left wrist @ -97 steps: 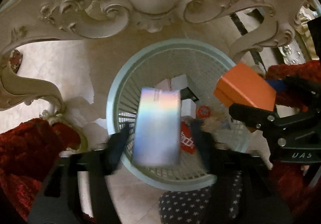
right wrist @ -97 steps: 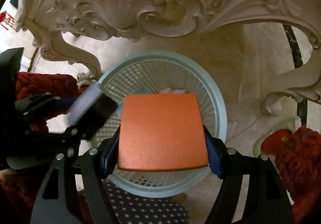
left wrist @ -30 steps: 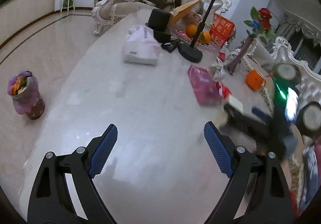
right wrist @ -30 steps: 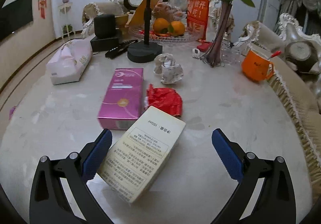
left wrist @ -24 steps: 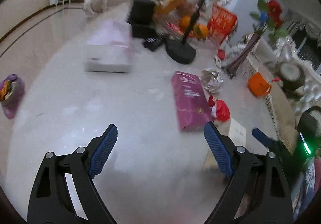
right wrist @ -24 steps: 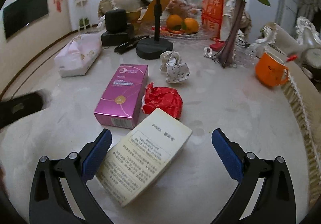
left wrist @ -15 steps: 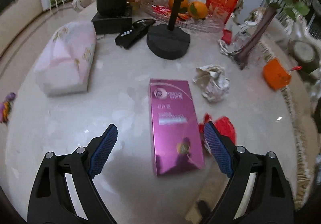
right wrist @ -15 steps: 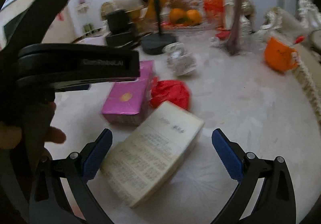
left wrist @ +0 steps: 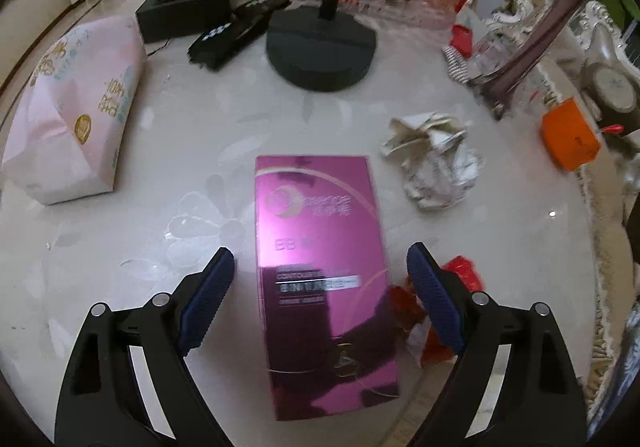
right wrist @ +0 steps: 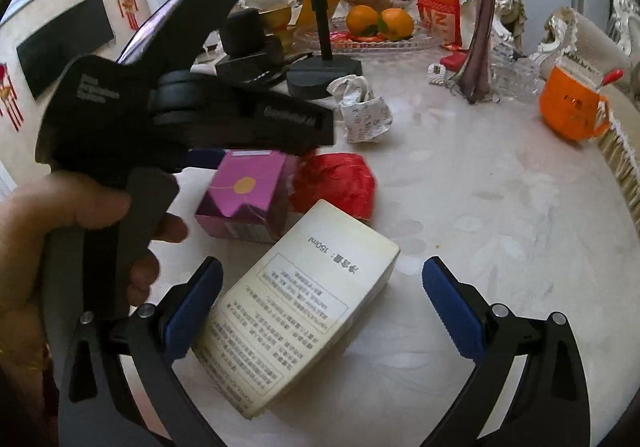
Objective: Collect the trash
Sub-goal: 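Grasp the cream printed box with the right tool while the left tool grasps the pink BB cream box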
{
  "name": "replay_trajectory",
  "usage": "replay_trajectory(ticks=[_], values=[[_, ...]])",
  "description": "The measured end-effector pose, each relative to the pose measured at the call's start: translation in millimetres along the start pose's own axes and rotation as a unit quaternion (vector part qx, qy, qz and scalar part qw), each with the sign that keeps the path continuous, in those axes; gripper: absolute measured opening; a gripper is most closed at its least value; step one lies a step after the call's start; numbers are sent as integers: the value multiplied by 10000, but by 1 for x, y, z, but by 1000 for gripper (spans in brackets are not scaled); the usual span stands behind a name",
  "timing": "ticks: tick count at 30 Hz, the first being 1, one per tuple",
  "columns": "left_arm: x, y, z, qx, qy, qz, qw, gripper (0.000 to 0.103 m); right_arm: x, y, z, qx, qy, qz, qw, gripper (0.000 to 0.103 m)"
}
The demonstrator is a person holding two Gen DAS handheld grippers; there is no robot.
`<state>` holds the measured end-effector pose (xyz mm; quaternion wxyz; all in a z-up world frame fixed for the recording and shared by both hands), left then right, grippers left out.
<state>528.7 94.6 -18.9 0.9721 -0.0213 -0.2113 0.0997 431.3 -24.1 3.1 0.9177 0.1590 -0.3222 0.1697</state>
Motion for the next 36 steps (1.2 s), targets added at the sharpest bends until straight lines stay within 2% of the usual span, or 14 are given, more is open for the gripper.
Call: replay_trajectory(ticks=[4, 5, 7, 8, 12, 16, 20, 21, 23, 25, 29, 32, 34, 36], values=[[-2, 15, 1, 312, 9, -15, 9995, 86, 0, 2, 3, -170, -33, 197, 9997, 95], [-3, 20, 3, 397, -28, -48, 9992, 86, 0, 2, 3, -145, -27, 162, 9998, 95], [-6, 30, 5, 559, -60, -75, 9984, 86, -3, 3, -3, 197, 142, 0, 9997, 95], [-7, 35, 4, 659, -39, -68, 9978, 86, -4, 5, -7, 172, 226, 15, 9996, 95], [-15, 50, 7, 751, -141, -87, 9970, 86, -5, 10, -1, -128, 104, 268, 9995, 95], [-23, 51, 10, 801, -263, -489, 9952, 81, -9, 1, -1, 208, 234, 34, 9995, 94], [-26, 50, 14, 689, -347, -680, 9947, 73, -12, -13, 0, 892, 383, -320, 9948, 76], [-27, 49, 14, 655, -369, -739, 9944, 72, -12, -15, 2, 870, 351, -308, 9951, 74], [-30, 49, 16, 609, -407, -800, 9941, 70, -10, -18, 7, 784, 241, -314, 9961, 62], [-31, 46, 18, 528, -466, -814, 9942, 67, -9, -20, 12, 574, 89, -296, 9979, 54], [-34, 41, 20, 452, -620, -758, 9942, 63, -8, -28, 13, 494, -20, -395, 9980, 51], [-37, 40, 23, 243, -732, -620, 9951, 62, -7, -31, 15, 438, -115, -423, 9981, 48], [-40, 43, 27, -50, -814, -440, 9957, 61, -6, -36, 18, 684, -214, -637, 9954, 48], [-43, 49, 30, -509, -820, -170, 9952, 61, -5, -46, 23, 984, -373, -938, 9900, 48]])
Point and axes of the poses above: each gripper's, at about its wrist camera, not at the fingertips, and z roughly against the way its jaws point, y to its left, x to its top, the point moved 2 cm from there along -z, roughly the way its jaws point, and after that the axes turned 5 degrees about x, right-handed, at the moved point
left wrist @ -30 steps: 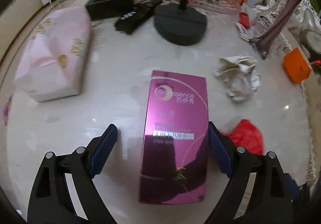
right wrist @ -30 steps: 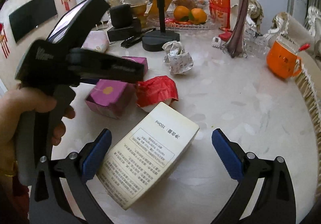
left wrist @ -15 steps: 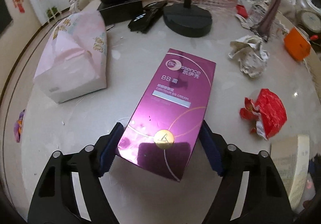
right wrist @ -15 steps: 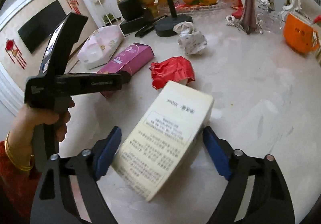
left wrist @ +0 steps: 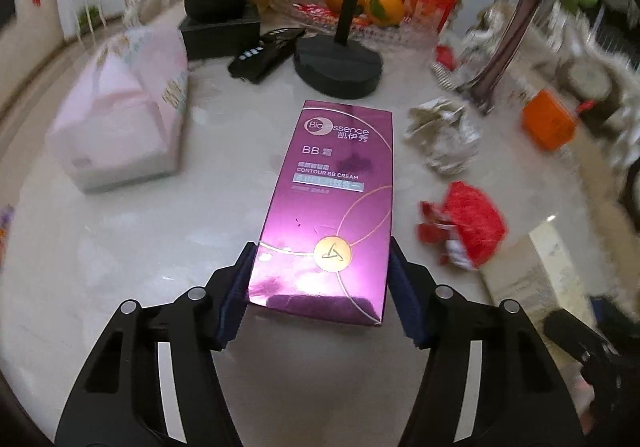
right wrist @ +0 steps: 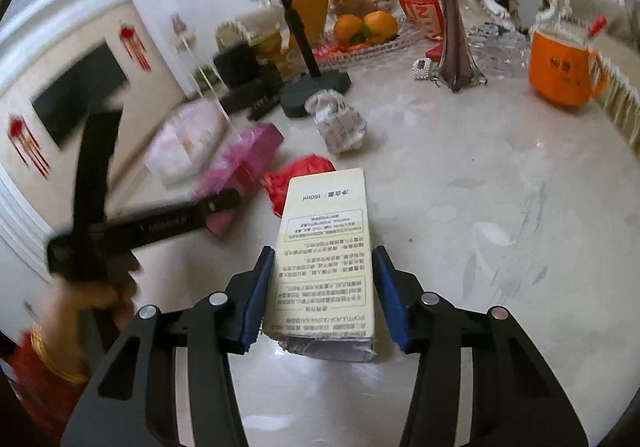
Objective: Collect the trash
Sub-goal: 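Grasp the cream printed box with the right tool while the left tool grasps the pink BB cream box, then carry the cream and pink boxes over the wastebasket and open both tools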
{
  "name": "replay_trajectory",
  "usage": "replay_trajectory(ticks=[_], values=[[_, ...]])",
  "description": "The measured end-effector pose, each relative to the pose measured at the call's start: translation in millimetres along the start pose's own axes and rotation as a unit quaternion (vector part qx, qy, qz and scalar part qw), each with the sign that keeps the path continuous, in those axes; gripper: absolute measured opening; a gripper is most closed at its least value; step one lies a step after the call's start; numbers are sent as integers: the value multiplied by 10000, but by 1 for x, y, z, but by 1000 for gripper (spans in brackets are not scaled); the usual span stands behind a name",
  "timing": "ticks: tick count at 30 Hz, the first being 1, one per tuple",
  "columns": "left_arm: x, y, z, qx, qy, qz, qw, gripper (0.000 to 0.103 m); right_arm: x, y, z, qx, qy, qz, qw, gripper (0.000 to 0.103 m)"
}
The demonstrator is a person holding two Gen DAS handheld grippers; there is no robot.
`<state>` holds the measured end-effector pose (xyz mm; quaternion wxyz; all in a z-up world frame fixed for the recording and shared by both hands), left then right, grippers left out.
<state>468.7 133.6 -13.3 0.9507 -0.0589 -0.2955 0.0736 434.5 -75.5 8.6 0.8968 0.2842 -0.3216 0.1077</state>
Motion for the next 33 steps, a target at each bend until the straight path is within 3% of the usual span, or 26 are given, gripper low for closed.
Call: replay_trajectory(ticks=[3, 7, 10, 14, 16, 23, 27, 33], values=[[-5, 7, 7, -346, -54, 311, 9989, 61, 5, -14, 10, 220, -279, -431, 9984, 48], [-18, 12, 34, -501, -225, 427, 9976, 61, 11, -35, 17, 434, -513, -884, 9938, 48], [-44, 15, 74, -435, -414, 350, 9976, 61, 10, -39, 19, 656, -587, -1021, 9909, 48], [-94, 18, 138, -449, -651, 139, 9968, 61, -11, -33, 36, 1386, -677, -1334, 9790, 48], [-123, 19, 171, -435, -789, 15, 9959, 61, -35, -18, 63, 1676, -719, -1211, 9757, 48], [-248, 9, 261, -778, -971, -206, 9920, 61, -119, 28, 168, 1723, -666, -462, 9817, 48], [-317, -1, 290, -1043, -801, -281, 9909, 61, -167, 46, 219, 1799, -533, -199, 9820, 48], [-413, -20, 300, -1183, -144, -547, 9914, 61, -265, 57, 255, 2053, 295, -524, 9768, 48]])
Point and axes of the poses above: each gripper's, at about its wrist camera, not at the fingertips, and z roughly against the way its jaws point, y to its left, x to its top, the point moved 2 cm from there along -z, roughly the way its jaws point, and after that the axes turned 5 degrees about x, right-handed, at the moved point
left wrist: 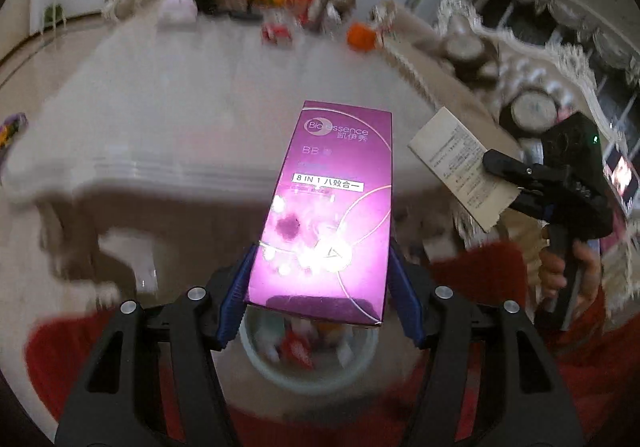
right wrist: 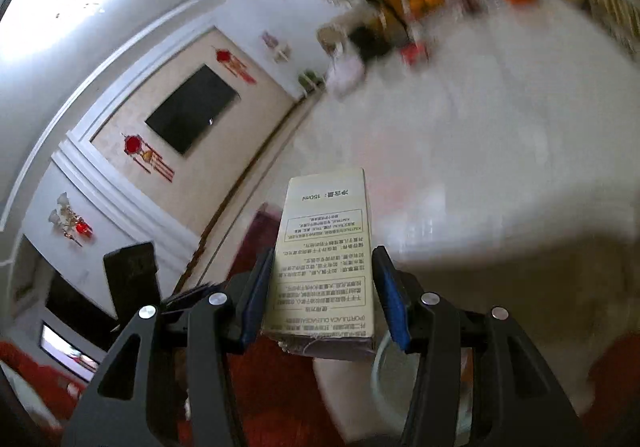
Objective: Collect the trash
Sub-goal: 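Carry the cream and pink boxes over the wastebasket and open both tools, then move both open tools back over the table toward the wrappers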
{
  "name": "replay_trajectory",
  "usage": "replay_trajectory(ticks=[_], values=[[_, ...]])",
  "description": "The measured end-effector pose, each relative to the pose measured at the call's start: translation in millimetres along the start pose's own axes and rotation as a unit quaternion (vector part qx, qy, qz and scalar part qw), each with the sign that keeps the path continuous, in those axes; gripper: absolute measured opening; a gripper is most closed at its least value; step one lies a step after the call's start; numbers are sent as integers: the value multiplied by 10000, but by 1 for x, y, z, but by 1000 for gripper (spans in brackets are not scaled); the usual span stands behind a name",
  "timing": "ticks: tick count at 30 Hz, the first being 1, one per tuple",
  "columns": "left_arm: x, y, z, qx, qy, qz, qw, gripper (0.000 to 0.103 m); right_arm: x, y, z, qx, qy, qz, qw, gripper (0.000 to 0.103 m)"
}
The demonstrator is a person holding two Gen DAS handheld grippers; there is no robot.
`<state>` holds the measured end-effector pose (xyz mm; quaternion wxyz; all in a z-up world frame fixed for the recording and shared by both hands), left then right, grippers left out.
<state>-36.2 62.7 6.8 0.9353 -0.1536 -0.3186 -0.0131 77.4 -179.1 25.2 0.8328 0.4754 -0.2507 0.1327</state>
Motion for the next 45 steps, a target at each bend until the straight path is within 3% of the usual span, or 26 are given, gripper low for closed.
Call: replay_trajectory(ticks=[5, 8, 12, 18, 21, 22, 23, 25, 28, 33, 39, 42, 45], values=[[-58, -13, -50, 125, 901, -248, 9955, 61, -61, -42, -21, -535, 564, -677, 9947, 48], [-78, -11, -95, 370, 1434, -359, 9883, 61, -77, -82, -44, -1196, 853, -903, 9850, 48], [-93, -4, -152, 472, 2016, -364, 9777, 61, -91, -120, -74, -1521, 1254, -1151, 9736, 48], [-104, -1, -194, 613, 2328, -404, 9697, 61, -96, -133, -108, -1940, 1638, -785, 9640, 48], [-106, -4, -204, 679, 2410, -318, 9676, 63, -109, -132, -106, -2090, 1686, -580, 9615, 51], [-108, -3, -207, 728, 2497, -258, 9652, 63, -111, -133, -108, -2134, 1714, -534, 9603, 56], [-108, -1, -210, 858, 2547, -230, 9629, 63, -112, -135, -109, -2248, 1736, -518, 9574, 68], [-109, 3, -212, 1062, 2560, -215, 9606, 63, -117, -139, -109, -2467, 1722, -492, 9524, 73], [-108, 5, -208, 1124, 2495, -172, 9617, 74, -120, -152, -103, -2612, 1726, -578, 9480, 73], [-104, -1, -204, 1199, 2391, -289, 9631, 74, -124, -158, -101, -2747, 1717, -679, 9436, 79], [-98, -1, -195, 1283, 2264, -372, 9648, 74, -123, -149, -102, -2824, 1735, -522, 9420, 79], [-87, -12, -167, 1173, 2017, -591, 9706, 74, -118, -128, -91, -2695, 1671, -312, 9479, 79], [-59, -24, -122, 951, 1585, -835, 9792, 74, -98, -80, -64, -2225, 1320, 152, 9658, 80]])
Point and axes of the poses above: each gripper's, at about its wrist camera, not at the fingertips, and z roughly against the way its jaws point, y to its left, x to its top, the point moved 2 cm from there along -z, roughly the way its jaws point, and after that the axes turned 5 degrees about x, right-handed, at the moved point
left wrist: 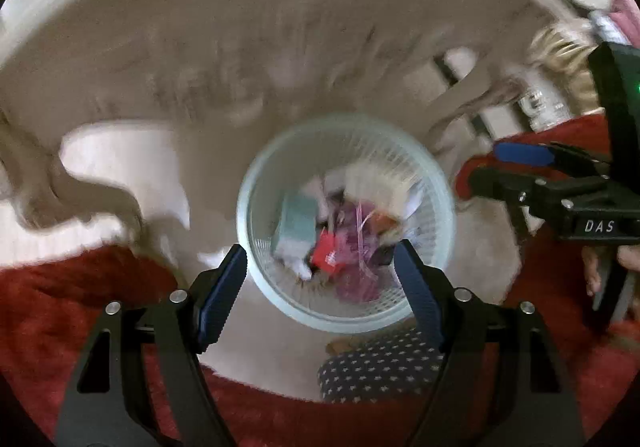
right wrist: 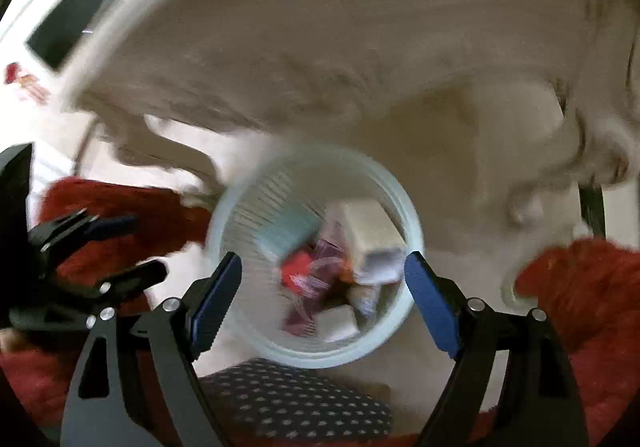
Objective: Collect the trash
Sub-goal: 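Move both open tools back over the table toward the wrappers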
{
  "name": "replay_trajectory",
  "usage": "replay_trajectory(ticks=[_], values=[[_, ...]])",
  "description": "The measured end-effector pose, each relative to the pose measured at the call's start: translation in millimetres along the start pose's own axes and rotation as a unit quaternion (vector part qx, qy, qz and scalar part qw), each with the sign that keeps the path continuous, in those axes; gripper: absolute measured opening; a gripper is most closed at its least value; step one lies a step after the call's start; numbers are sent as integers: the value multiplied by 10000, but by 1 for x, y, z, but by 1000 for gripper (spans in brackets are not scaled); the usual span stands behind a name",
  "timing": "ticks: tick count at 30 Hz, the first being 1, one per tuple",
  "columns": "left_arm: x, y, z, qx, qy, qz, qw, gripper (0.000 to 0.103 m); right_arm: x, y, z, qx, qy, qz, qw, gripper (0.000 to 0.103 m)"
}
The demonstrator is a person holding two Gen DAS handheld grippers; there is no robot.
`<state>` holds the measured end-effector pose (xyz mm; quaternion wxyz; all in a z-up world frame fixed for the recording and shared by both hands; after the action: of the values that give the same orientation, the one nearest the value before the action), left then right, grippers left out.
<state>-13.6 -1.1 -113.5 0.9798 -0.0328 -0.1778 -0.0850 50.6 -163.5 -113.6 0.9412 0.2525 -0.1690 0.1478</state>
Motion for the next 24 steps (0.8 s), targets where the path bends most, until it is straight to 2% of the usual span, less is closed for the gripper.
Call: replay_trajectory(ticks=[3, 4, 6, 9, 10, 12, 14, 18, 21, 24], values=[[27, 8, 49, -220, -520, -11, 9984, 74, 28, 21, 51, 136, -649, 427, 9969, 79], [43, 13, 68, -219, -822, -7, 9964, 74, 39, 24, 65, 130, -877, 528, 9947, 79], [81, 23, 93, -36, -1386, -87, 9903, 74, 64, 26, 87, 84, -1300, 661, 9893, 79], [139, 36, 99, 456, -1829, -116, 9820, 74, 113, 15, 107, -213, -1864, 743, 9794, 80], [168, 42, 95, 567, -1979, -66, 9786, 74, 136, 10, 111, -298, -2046, 779, 9753, 80], [227, 57, 78, 699, -2097, 190, 9751, 74, 173, 0, 113, -358, -2289, 794, 9695, 80], [274, 70, 60, 749, -2121, 468, 9733, 74, 226, -12, 109, -517, -2470, 855, 9639, 80], [372, 97, 11, 600, -2004, 1000, 9728, 74, 327, -22, 79, -756, -2541, 1204, 9567, 79], [418, 105, -17, 565, -1865, 1146, 9741, 74, 388, -29, 54, -652, -2498, 1313, 9571, 79], [445, 111, -35, 555, -1750, 1149, 9763, 74, 430, -33, 30, -520, -2354, 1400, 9603, 79]])
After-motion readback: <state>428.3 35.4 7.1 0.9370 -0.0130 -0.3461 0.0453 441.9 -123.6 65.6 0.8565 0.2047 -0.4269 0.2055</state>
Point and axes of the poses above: each gripper's, at about its wrist camera, not at the fingertips, and z roughly against the way its jaws point, y to its left, x to its top, the point moved 2 cm from there along -z, roughly the way its jaws point, and after that the axes turned 5 degrees about x, right-handed, at the moved point
